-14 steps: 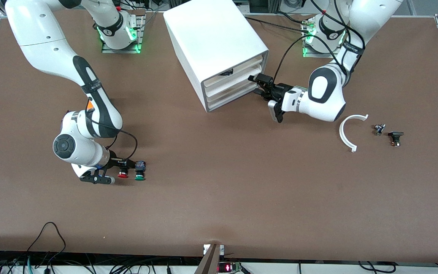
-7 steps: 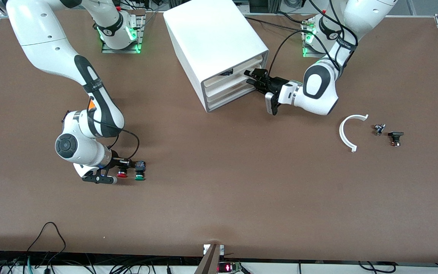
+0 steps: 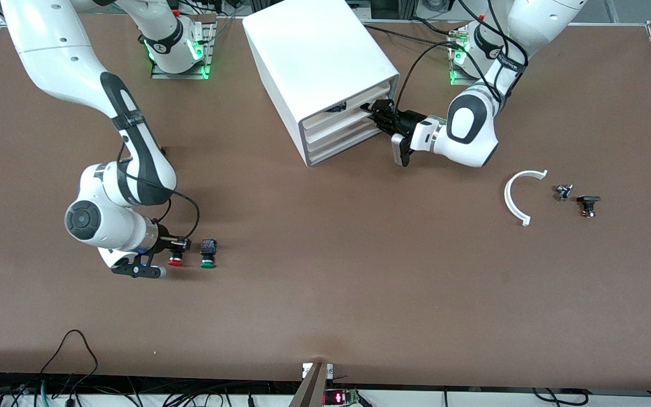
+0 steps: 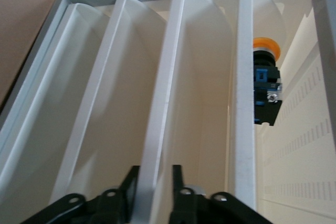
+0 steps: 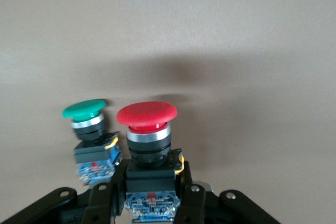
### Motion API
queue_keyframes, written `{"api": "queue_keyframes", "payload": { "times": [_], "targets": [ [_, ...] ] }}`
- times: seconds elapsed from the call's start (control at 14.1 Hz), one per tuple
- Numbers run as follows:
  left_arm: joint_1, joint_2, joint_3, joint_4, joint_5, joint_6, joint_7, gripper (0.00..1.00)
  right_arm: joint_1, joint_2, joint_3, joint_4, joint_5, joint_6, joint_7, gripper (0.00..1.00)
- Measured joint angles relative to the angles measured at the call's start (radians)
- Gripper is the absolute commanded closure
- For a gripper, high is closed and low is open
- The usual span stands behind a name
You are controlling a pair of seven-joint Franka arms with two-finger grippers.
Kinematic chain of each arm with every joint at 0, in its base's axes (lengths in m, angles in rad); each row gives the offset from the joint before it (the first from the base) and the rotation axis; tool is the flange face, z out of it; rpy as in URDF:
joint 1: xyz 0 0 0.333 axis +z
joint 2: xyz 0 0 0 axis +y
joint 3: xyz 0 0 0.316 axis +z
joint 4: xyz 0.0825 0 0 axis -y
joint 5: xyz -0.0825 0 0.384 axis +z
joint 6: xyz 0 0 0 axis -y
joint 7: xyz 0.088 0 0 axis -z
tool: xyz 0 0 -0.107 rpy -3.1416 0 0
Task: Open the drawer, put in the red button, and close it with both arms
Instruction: 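Pull the drawer open with the left gripper while the right gripper lifts the button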
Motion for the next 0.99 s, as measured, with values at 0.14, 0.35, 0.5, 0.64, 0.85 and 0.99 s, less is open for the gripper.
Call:
{"api": "queue_keyframes", "payload": {
  "times": [0.14, 0.35, 0.5, 0.64, 0.85, 0.99],
  "targets": [
    [0.001, 0.003, -0.001, -0.002, 0.000, 0.005, 0.007, 1.00, 0.004, -0.036, 0.001, 0.019, 0.000, -0.042, 0.027, 1.00],
    [0.004, 0.003, 0.004, 0.003, 0.005, 0.006, 0.007, 1.00, 0.022, -0.063, 0.002, 0.102, 0.000, -0.163, 0.104, 1.00],
    [0.012, 0.003, 0.025, 0.029, 0.045, 0.007, 0.006, 1.00, 0.043, -0.069, 0.003, 0.165, 0.001, -0.234, 0.161, 1.00],
    [0.041, 0.007, 0.043, 0.076, 0.110, 0.006, -0.024, 1.00, 0.074, -0.069, 0.005, 0.218, 0.001, -0.292, 0.229, 1.00],
    [0.102, 0.051, 0.049, 0.168, 0.186, -0.007, -0.054, 1.00, 0.123, -0.069, 0.006, 0.293, 0.001, -0.357, 0.326, 1.00],
    [0.146, 0.101, 0.050, 0.241, 0.232, -0.025, -0.061, 1.00, 0.146, -0.069, 0.006, 0.323, 0.001, -0.374, 0.386, 1.00]
  ]
}}
